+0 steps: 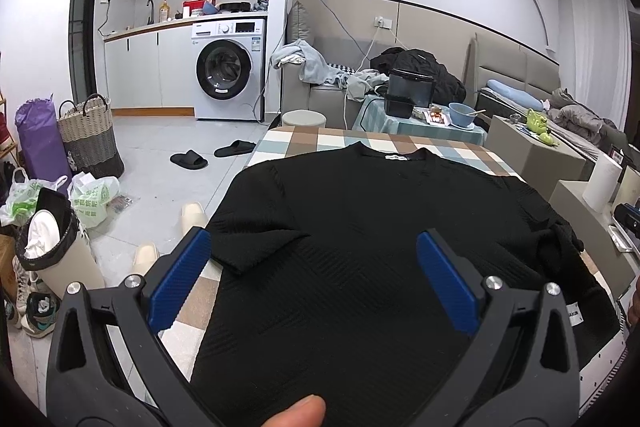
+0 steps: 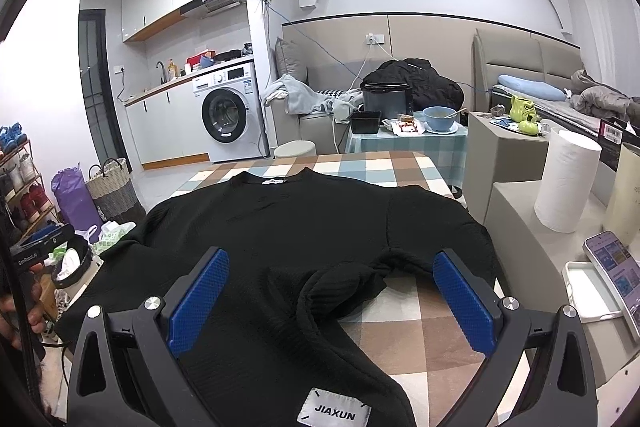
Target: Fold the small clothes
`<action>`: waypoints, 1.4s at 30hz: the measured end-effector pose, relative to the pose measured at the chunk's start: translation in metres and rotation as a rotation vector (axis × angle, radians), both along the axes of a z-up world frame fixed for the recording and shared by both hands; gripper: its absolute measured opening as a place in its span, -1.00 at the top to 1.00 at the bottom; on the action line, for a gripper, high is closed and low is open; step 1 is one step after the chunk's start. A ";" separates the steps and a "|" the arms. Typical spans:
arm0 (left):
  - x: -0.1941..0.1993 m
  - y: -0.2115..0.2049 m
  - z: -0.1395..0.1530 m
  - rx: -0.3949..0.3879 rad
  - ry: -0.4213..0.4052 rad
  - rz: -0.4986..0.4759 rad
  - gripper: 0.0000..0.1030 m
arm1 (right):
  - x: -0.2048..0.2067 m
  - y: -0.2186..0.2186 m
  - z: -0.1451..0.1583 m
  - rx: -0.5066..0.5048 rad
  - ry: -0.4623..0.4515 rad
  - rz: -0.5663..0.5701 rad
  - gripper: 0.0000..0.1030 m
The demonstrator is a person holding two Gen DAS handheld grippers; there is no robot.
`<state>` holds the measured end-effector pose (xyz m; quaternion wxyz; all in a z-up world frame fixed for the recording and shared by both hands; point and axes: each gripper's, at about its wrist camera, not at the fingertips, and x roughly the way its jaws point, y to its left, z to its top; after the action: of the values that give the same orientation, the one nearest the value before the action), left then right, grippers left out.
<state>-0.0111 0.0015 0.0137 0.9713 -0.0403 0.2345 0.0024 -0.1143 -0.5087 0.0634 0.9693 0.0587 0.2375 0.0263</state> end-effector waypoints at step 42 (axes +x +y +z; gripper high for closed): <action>0.016 -0.001 -0.007 0.038 0.009 0.001 -0.99 | 0.028 0.008 -0.004 0.014 0.031 0.002 -1.00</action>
<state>0.0053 0.0009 0.0066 0.9708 -0.0222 0.2388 0.0073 -0.0863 -0.5007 0.0591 0.9651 0.0656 0.2522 0.0277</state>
